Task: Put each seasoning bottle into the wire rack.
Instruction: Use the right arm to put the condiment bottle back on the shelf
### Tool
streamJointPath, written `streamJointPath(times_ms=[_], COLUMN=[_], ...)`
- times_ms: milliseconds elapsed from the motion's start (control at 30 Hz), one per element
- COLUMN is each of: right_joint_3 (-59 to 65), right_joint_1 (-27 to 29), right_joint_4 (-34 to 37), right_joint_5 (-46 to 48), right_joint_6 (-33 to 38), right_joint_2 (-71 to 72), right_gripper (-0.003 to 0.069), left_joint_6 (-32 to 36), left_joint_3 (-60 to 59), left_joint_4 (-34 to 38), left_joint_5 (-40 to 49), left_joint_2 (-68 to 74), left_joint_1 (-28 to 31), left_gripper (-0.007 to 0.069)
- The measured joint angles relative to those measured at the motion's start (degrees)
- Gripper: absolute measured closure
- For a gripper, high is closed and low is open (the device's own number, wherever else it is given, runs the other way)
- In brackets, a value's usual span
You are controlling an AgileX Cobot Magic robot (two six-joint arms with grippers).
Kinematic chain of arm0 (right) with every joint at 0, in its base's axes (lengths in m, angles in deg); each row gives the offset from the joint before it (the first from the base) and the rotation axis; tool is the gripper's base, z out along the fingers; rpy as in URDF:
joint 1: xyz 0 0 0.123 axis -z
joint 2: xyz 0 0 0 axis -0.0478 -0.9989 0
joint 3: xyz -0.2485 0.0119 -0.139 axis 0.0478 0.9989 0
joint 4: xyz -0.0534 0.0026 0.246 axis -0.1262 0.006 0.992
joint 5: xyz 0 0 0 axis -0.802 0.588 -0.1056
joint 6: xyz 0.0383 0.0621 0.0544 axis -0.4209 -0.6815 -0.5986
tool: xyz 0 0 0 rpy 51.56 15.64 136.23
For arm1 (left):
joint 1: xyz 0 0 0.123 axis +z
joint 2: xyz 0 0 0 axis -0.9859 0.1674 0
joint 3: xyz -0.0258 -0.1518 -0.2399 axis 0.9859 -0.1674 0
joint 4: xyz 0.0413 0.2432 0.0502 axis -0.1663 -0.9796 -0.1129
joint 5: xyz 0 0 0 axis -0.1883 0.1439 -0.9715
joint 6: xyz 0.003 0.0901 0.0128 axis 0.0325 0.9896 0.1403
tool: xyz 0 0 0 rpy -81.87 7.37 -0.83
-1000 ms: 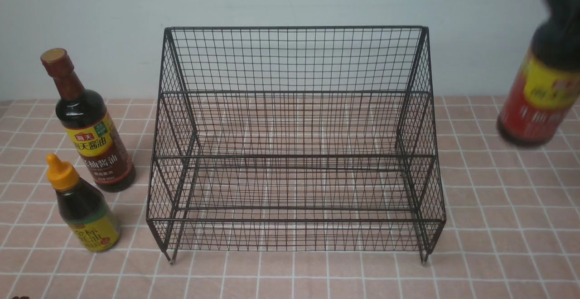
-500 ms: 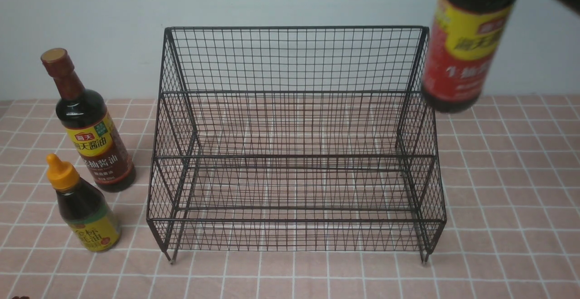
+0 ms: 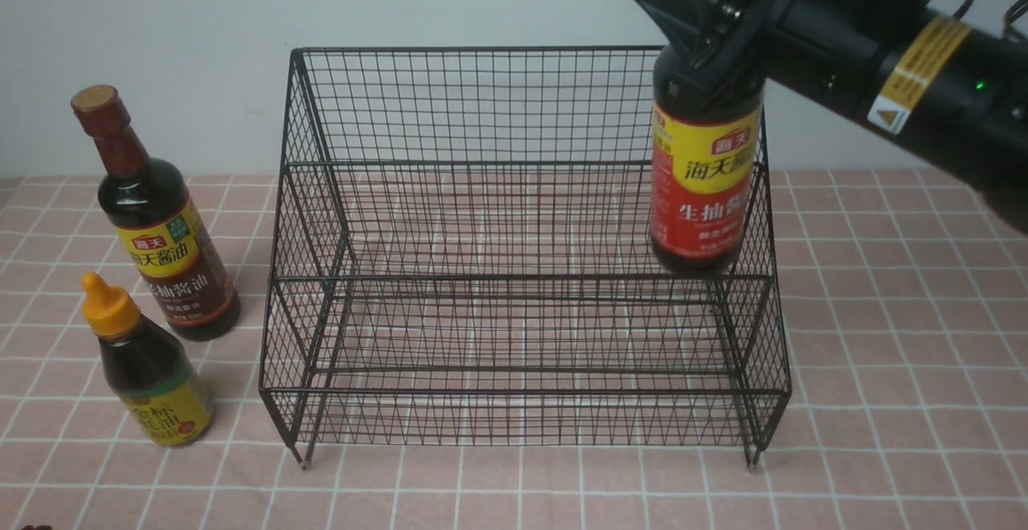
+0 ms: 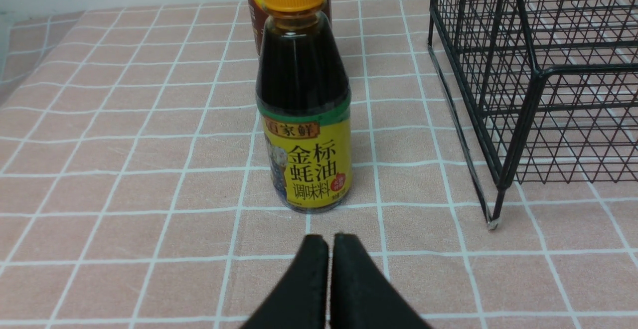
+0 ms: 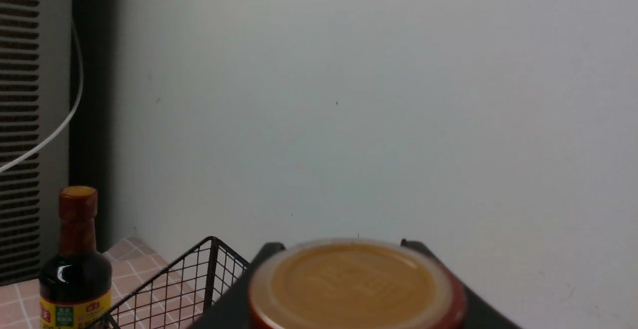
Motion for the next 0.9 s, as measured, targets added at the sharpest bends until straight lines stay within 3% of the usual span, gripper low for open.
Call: streamJointPath(times_ms=[400, 900], right_joint_3=[-0.04, -0.21], right_joint_1=[0.0, -0.18], right_joint_4=[0.84, -0.18], right_joint_5=[-0.04, -1.43], right_joint_6=[-0.94, -7.74], right_joint_2=[-4.58, -12.95], right_gripper=[0.0391, 0.0391], left_joint_6=[0.0, 0.0], left_joint_3=[0.0, 0.0], left_joint_4=[0.0, 0.0], left_joint_5=[0.0, 0.0], left_joint_2=[0.0, 0.0], left_joint_1=[0.0, 0.0], left_gripper=[0.0631, 0.0631])
